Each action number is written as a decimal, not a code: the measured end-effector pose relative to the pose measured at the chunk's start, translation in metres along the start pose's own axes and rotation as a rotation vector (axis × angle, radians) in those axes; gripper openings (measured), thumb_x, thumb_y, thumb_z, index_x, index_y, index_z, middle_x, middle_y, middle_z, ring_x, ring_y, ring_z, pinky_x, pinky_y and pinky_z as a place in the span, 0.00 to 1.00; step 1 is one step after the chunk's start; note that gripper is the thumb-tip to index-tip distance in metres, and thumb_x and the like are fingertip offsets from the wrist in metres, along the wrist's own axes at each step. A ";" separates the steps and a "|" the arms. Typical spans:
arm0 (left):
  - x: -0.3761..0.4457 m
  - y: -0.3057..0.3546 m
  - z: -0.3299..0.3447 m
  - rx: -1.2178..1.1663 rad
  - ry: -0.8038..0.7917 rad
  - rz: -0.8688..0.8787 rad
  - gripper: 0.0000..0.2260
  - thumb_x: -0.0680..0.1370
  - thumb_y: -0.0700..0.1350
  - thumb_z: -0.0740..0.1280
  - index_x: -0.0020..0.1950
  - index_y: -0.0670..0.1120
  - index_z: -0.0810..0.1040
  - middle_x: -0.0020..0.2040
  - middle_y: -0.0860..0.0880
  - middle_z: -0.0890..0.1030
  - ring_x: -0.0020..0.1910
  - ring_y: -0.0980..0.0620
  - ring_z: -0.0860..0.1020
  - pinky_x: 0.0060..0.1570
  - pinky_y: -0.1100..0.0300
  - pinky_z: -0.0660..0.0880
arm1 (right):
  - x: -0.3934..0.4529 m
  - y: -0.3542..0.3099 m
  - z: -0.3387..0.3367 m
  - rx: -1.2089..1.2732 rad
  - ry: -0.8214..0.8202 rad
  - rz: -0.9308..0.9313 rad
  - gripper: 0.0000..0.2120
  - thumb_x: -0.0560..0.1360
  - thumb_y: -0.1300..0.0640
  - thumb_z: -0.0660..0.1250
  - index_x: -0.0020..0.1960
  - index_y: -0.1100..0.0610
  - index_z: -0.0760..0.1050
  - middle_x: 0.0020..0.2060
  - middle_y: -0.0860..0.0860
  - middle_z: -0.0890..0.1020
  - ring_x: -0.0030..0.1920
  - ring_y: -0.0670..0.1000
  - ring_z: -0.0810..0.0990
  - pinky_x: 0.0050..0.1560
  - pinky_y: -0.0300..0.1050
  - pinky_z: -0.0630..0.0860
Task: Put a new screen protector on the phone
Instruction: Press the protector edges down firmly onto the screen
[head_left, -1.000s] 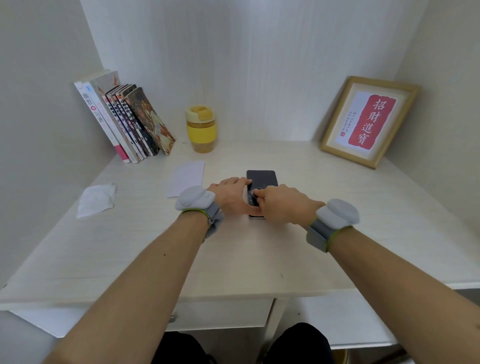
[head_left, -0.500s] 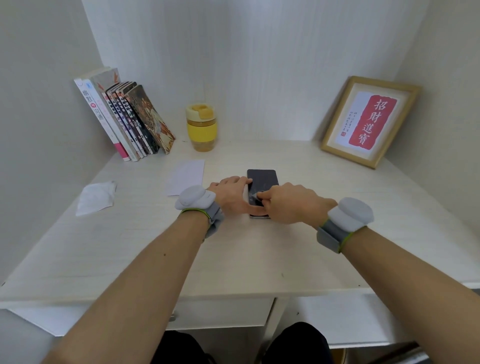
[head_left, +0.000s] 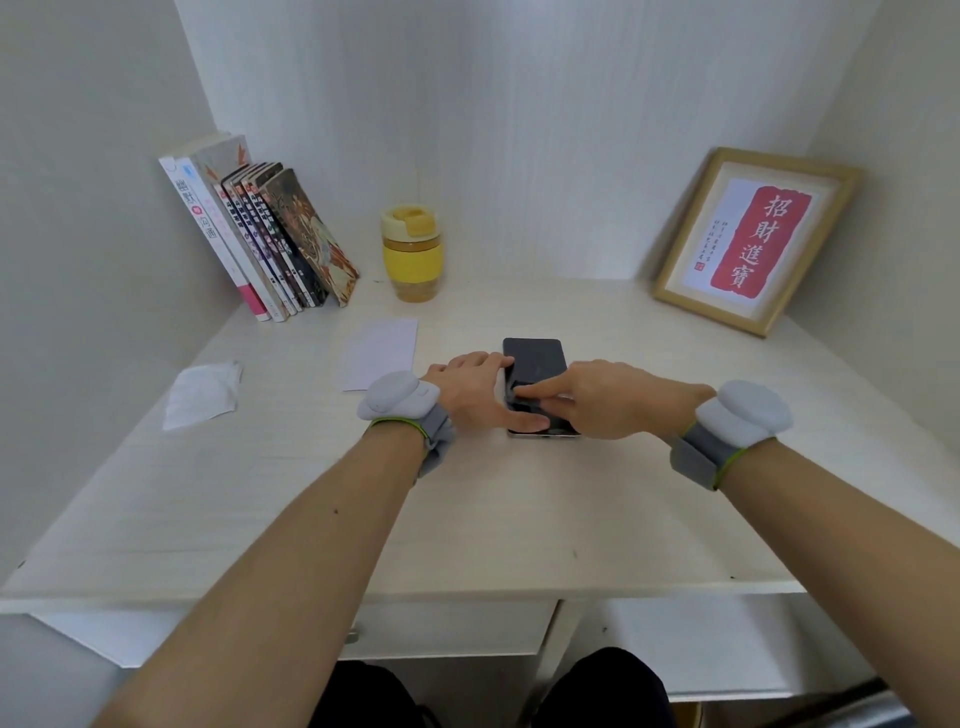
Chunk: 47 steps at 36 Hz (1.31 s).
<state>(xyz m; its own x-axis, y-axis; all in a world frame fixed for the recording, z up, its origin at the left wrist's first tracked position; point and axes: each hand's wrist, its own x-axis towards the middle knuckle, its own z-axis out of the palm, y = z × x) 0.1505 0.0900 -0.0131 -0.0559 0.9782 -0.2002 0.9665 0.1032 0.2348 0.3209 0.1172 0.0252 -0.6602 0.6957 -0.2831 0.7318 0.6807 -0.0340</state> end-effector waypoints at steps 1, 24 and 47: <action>0.000 0.000 0.000 0.003 -0.001 -0.001 0.48 0.65 0.74 0.65 0.77 0.53 0.52 0.77 0.53 0.57 0.76 0.50 0.56 0.73 0.48 0.54 | -0.001 0.002 0.000 0.023 -0.006 -0.002 0.19 0.84 0.47 0.50 0.73 0.36 0.63 0.64 0.48 0.74 0.51 0.51 0.70 0.52 0.45 0.70; -0.002 0.003 -0.003 0.005 -0.019 -0.007 0.47 0.66 0.73 0.65 0.78 0.53 0.51 0.77 0.52 0.56 0.76 0.49 0.56 0.73 0.48 0.55 | 0.009 0.021 -0.002 0.143 0.029 0.029 0.16 0.82 0.45 0.54 0.67 0.32 0.69 0.53 0.46 0.76 0.38 0.43 0.72 0.44 0.41 0.69; -0.002 0.001 -0.001 0.015 -0.012 0.004 0.46 0.68 0.72 0.64 0.78 0.53 0.50 0.78 0.52 0.54 0.76 0.50 0.55 0.72 0.48 0.53 | -0.002 -0.008 0.002 0.052 0.021 0.023 0.18 0.83 0.50 0.50 0.68 0.44 0.71 0.58 0.50 0.79 0.46 0.53 0.74 0.48 0.45 0.72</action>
<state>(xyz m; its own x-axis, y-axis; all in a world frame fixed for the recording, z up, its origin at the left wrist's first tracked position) 0.1519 0.0880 -0.0118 -0.0494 0.9763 -0.2105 0.9703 0.0968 0.2215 0.3169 0.1096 0.0246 -0.6462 0.7159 -0.2644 0.7542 0.6521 -0.0775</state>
